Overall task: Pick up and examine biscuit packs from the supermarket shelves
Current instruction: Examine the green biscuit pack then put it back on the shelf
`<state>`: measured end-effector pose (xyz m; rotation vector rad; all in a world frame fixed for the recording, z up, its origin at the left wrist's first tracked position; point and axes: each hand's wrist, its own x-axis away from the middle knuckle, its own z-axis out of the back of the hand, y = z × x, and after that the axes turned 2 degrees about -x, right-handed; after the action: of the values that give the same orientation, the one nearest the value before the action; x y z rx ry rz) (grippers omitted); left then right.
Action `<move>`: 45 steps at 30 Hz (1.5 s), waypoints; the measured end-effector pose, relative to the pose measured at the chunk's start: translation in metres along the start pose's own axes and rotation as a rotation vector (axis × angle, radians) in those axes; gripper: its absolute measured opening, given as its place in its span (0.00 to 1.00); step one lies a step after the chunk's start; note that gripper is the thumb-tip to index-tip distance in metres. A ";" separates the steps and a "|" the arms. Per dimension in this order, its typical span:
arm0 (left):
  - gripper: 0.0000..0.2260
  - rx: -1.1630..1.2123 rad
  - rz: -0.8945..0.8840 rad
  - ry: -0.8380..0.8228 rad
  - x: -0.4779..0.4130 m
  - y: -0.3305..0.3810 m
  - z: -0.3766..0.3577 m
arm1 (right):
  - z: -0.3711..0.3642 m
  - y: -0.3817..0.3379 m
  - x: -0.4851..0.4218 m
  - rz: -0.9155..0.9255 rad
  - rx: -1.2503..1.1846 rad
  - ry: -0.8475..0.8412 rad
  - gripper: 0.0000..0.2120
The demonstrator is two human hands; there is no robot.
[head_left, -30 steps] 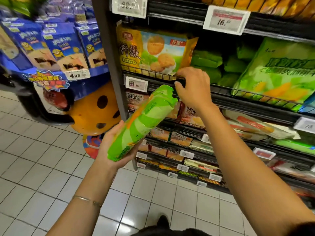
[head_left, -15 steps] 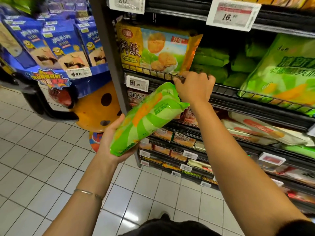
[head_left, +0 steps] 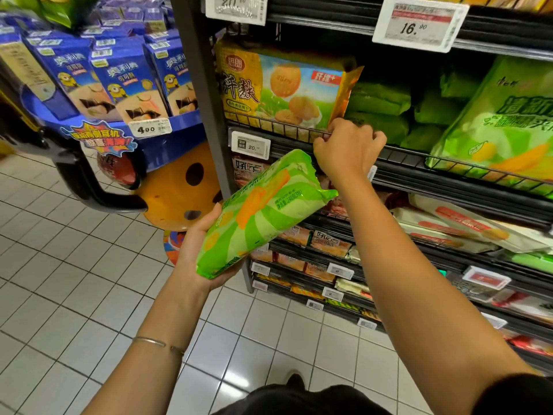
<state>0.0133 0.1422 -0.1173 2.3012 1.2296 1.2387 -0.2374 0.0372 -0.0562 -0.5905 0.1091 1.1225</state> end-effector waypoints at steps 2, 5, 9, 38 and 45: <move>0.13 0.008 -0.013 -0.016 0.001 -0.001 -0.001 | 0.003 -0.003 0.001 -0.023 0.043 -0.025 0.06; 0.15 0.015 -0.037 -0.040 0.002 -0.002 0.000 | 0.009 -0.002 0.004 -0.018 0.061 -0.053 0.10; 0.15 -0.004 -0.050 -0.084 0.009 0.001 0.002 | 0.019 0.015 0.029 0.033 -0.148 0.026 0.17; 0.29 -0.223 0.141 -0.248 0.078 -0.089 0.062 | 0.075 0.102 0.298 -0.799 -1.365 -0.647 0.21; 0.36 -0.631 -0.102 -0.469 0.113 -0.124 0.029 | 0.087 0.108 0.338 -1.078 -1.638 -0.807 0.17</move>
<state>-0.0018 0.3098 -0.1405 1.8728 0.6580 0.8199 -0.1989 0.3878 -0.1497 -1.2948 -1.7689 0.0625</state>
